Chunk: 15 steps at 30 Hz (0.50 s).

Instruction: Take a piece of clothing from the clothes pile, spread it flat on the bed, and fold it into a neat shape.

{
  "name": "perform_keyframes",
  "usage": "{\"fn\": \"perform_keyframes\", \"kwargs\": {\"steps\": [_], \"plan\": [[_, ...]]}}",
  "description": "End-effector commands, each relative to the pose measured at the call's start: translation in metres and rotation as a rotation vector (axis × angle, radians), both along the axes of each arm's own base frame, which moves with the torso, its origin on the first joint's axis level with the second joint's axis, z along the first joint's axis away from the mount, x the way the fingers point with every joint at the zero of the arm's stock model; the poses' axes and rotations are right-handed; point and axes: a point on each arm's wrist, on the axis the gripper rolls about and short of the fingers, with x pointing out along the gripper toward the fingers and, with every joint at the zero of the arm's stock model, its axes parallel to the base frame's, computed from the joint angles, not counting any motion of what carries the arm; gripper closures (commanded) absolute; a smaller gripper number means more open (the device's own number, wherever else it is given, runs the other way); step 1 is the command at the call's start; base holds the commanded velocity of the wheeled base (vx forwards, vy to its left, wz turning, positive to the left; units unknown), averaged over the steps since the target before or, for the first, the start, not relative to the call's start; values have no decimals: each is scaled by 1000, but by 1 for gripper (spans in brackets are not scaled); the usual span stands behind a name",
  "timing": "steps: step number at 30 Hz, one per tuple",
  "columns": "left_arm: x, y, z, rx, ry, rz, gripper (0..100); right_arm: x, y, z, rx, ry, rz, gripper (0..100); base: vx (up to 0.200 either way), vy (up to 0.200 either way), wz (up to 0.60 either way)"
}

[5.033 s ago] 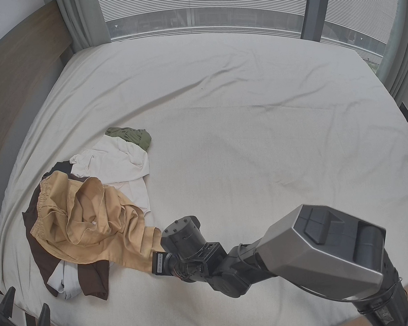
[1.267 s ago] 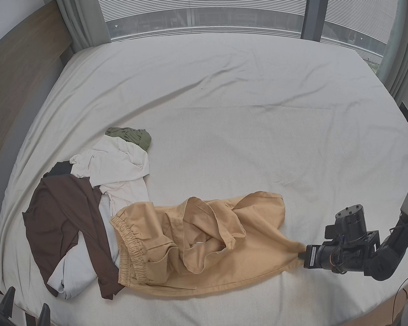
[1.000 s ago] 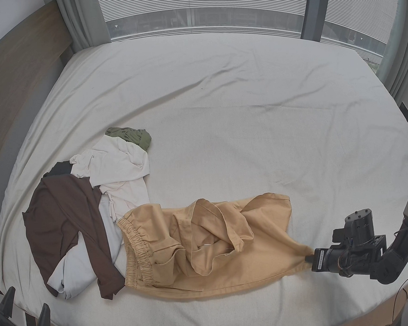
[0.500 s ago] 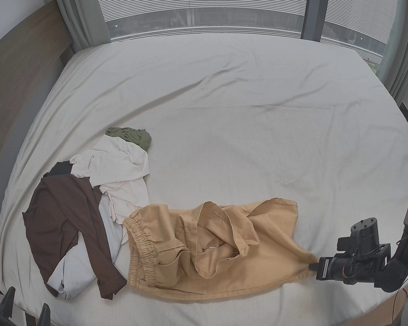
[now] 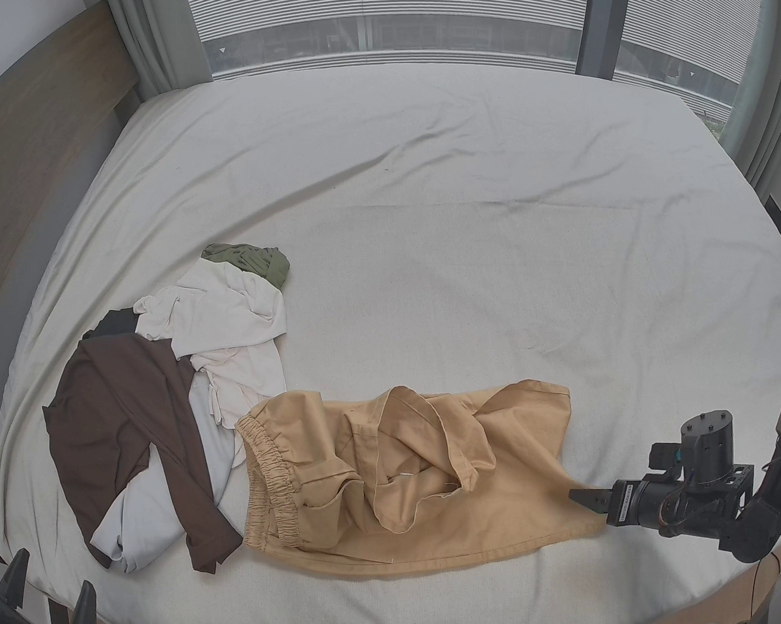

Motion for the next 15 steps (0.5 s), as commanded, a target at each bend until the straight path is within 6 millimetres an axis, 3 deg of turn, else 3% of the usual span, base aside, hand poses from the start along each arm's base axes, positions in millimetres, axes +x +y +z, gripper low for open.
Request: {"fn": "perform_keyframes", "kwargs": {"steps": [1,2,6,11,15], "plan": [[0,0,-5,2,3,0,0,-11,-4,25,46,-136,6,0,0,0,0],[0,0,-5,4,3,0,0,-15,-5,38,65,-216,20,0,0,0,0],[0,0,-5,10,0,-6,0,-23,0,59,125,-315,96,0,0,0,0],[0,0,-5,12,-2,-11,0,-26,14,67,158,-350,177,0,0,0,0],[0,0,-5,22,-5,-20,0,-29,39,76,208,-381,297,0,0,0,0]]}}
